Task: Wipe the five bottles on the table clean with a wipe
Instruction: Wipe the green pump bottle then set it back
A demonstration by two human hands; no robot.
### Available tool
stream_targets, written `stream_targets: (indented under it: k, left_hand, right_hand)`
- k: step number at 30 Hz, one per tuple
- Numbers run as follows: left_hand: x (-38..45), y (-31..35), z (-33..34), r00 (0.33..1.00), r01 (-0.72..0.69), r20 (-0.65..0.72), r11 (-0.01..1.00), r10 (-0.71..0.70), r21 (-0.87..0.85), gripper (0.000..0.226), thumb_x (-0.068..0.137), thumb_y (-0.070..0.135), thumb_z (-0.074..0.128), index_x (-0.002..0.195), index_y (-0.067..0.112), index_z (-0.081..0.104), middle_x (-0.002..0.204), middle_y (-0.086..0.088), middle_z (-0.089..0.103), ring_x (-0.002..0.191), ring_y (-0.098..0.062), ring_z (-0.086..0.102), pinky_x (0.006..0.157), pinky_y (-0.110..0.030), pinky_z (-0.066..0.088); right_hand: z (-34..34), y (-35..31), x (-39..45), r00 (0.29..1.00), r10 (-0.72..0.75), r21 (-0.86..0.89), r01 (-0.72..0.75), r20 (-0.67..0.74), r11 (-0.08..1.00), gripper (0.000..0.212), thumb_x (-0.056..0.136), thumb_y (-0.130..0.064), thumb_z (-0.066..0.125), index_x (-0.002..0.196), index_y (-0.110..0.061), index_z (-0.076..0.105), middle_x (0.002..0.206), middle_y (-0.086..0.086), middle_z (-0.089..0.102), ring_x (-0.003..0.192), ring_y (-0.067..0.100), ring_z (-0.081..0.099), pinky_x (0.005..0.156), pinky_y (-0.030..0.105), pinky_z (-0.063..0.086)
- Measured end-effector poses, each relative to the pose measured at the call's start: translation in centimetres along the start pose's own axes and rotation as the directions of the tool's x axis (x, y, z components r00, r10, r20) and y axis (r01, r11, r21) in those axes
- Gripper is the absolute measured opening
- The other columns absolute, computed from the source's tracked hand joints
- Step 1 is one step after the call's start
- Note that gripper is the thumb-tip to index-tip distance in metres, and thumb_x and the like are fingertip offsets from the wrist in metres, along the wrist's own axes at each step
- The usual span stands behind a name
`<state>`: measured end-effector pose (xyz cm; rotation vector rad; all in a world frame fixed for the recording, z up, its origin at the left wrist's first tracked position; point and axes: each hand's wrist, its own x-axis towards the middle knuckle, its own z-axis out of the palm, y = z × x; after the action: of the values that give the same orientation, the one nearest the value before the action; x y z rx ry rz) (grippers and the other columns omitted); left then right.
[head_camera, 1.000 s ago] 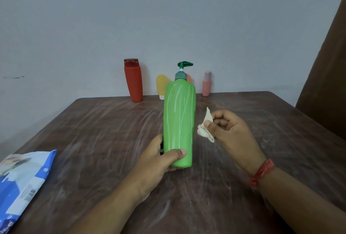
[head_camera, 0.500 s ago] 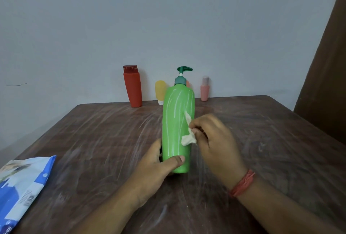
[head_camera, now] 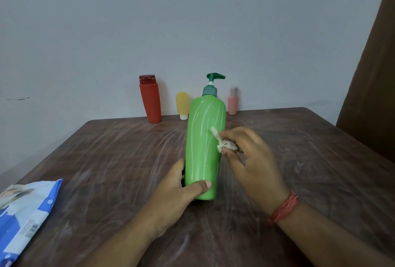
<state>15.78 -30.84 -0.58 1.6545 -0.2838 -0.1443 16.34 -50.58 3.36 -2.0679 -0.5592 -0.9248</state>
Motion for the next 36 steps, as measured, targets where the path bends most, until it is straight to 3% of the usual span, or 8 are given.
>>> stream_targets:
  k: [5,12,18,21,23,26,30,36]
  left_hand:
    - [0.2,-0.2,-0.3,1.0,0.011,-0.01,0.997,-0.012,-0.074,0.05,0.067,0.042,0.082,0.113,0.048,0.066,0.116,0.003,0.074,0.109,-0.018,0.071,0.09,-0.039,0.057]
    - [0.5,0.1,-1.3,0.982,0.031,0.187,0.999,-0.035,0.02,0.052,0.074,0.039,0.078,0.124,0.046,0.063,0.127,0.001,0.07,0.118,-0.019,0.066,0.094,-0.032,0.05]
    - [0.5,-0.3,-1.5,0.992,0.003,0.13,1.0,-0.005,0.013,0.056,0.069,0.038,0.077,0.123,0.049,0.063,0.124,0.001,0.071,0.113,-0.017,0.067,0.091,-0.032,0.049]
    - [0.3,0.0,-1.4,0.992,-0.039,0.127,0.993,0.025,0.11,0.056,0.071,0.042,0.074,0.124,0.054,0.058,0.123,0.006,0.071,0.111,-0.013,0.067,0.086,-0.026,0.051]
    - [0.2,0.2,-1.1,0.989,-0.062,0.146,0.981,0.035,0.184,0.054,0.072,0.045,0.072,0.121,0.059,0.056,0.121,0.008,0.07,0.109,-0.012,0.067,0.088,-0.03,0.051]
    - [0.1,0.3,-0.8,0.987,-0.084,0.156,0.967,0.048,0.239,0.053,0.071,0.047,0.071,0.118,0.064,0.053,0.119,0.01,0.069,0.107,-0.011,0.067,0.091,-0.035,0.053]
    - [0.1,0.4,-1.0,0.991,-0.094,0.119,0.967,0.067,0.236,0.054,0.07,0.049,0.071,0.117,0.066,0.053,0.119,0.012,0.069,0.107,-0.011,0.067,0.095,-0.039,0.053]
    - [0.0,0.4,-0.6,0.989,-0.121,0.122,0.924,0.081,0.363,0.059,0.07,0.055,0.068,0.125,0.06,0.046,0.117,0.014,0.066,0.106,-0.008,0.065,0.095,-0.041,0.055]
  right_hand:
    - [0.5,-0.2,-0.4,0.985,-0.149,-0.19,0.164,0.091,0.968,0.007,0.091,-0.019,0.07,0.098,-0.019,0.073,0.093,-0.009,0.065,0.089,0.008,0.057,0.079,0.016,0.04]
    - [-1.7,1.0,1.4,0.979,-0.059,-0.138,0.032,-0.195,0.99,0.012,0.091,-0.009,0.07,0.1,-0.017,0.071,0.094,-0.009,0.064,0.088,0.001,0.058,0.079,0.01,0.041]
    - [-0.8,0.9,0.6,0.988,-0.13,-0.118,0.121,-0.078,0.986,0.015,0.091,-0.006,0.07,0.103,-0.014,0.074,0.097,-0.002,0.065,0.091,0.014,0.063,0.08,0.031,0.052]
    - [-1.7,1.4,1.3,0.981,-0.077,-0.1,0.06,-0.176,0.993,0.015,0.09,-0.005,0.07,0.101,-0.014,0.074,0.096,-0.002,0.066,0.09,0.002,0.06,0.081,0.014,0.046]
    - [-2.9,1.9,1.9,0.96,-0.03,-0.104,0.001,-0.279,0.995,0.016,0.09,-0.004,0.07,0.101,-0.016,0.074,0.094,-0.004,0.065,0.088,-0.003,0.057,0.079,0.008,0.041]
    - [-3.3,2.0,1.7,0.954,-0.034,-0.104,0.002,-0.299,0.995,0.015,0.091,-0.005,0.07,0.101,-0.015,0.073,0.095,-0.004,0.065,0.089,-0.003,0.058,0.079,0.01,0.043]
    - [-1.8,1.3,1.0,0.982,-0.149,-0.175,0.128,-0.114,0.976,0.009,0.092,-0.007,0.069,0.1,-0.009,0.074,0.094,0.0,0.064,0.086,0.01,0.059,0.078,0.019,0.048]
    - [-2.9,2.2,1.7,0.957,-0.063,-0.135,0.025,-0.283,0.991,0.015,0.092,-0.008,0.068,0.105,-0.014,0.073,0.098,-0.002,0.063,0.089,0.004,0.058,0.079,0.01,0.043]
